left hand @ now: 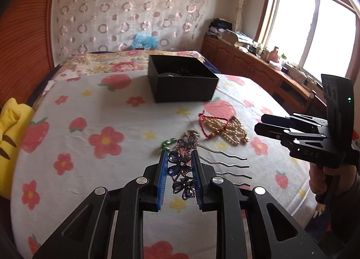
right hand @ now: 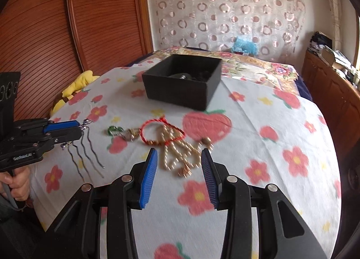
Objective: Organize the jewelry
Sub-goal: 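Grasp the red string bracelet with the right tool while the left tool holds the comb, then lower the red bracelet into the box with the right tool while the left lowers the comb in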
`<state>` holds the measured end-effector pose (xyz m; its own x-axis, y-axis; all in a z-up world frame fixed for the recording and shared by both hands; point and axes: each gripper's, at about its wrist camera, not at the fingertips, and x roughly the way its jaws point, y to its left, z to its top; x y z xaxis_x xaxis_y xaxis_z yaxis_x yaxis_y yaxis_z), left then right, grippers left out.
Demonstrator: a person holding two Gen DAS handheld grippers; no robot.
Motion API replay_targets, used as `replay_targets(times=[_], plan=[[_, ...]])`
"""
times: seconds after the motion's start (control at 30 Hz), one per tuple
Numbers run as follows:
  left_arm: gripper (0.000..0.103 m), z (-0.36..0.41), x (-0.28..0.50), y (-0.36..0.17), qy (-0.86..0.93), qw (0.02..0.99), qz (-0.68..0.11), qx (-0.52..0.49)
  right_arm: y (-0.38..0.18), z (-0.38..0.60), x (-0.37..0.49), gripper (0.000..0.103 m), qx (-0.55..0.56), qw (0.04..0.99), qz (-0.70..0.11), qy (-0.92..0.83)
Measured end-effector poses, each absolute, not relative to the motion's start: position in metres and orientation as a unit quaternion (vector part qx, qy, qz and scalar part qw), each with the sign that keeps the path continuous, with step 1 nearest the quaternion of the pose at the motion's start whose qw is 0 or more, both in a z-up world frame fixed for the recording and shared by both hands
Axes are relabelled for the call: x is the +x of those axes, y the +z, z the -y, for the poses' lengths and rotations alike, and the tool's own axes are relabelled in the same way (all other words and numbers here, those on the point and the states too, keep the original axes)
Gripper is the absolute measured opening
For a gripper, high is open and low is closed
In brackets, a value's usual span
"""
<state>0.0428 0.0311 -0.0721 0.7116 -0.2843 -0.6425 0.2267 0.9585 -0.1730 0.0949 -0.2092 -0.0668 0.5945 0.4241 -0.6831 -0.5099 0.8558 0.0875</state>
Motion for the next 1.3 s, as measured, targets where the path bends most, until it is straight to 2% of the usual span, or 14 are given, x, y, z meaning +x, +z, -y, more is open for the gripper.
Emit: replay_targets(times=[0.27,0.33,0.7,0.8,0.87,0.97,1.3], plan=[[0.02,-0.067,0.037,-0.067,-0.107,0.932,-0.34,-0.066,-0.07,0.162,0.118,0.043,-0.067,0.872,-0.382,0.299],[0.02,-0.074,0.036,-0.067,-0.101,0.933,-0.338,-0.071,-0.072,0.152,0.122,0.038,-0.072,0.868,-0.386,0.304],[0.02,-0.092,0.032,-0.069,-0.089,0.936,-0.33,-0.085,-0.09,0.125,0.145,0.033,-0.077,0.851,-0.422,0.302],[0.02,-0.092,0.033,-0.069,-0.089,0.936,-0.33,-0.086,-0.093,0.125,0.147,0.022,-0.075,0.848,-0.428,0.303],[0.02,-0.092,0.033,-0.07,-0.088,0.935,-0.331,-0.086,-0.093,0.126,0.146,0.008,-0.077,0.848,-0.427,0.305],[0.02,-0.092,0.032,-0.071,-0.087,0.935,-0.332,-0.085,-0.089,0.13,0.144,0.004,-0.073,0.85,-0.42,0.309],[0.02,-0.088,0.045,-0.067,-0.091,0.94,-0.321,-0.073,-0.044,0.147,0.141,0.004,-0.075,0.868,-0.373,0.32]])
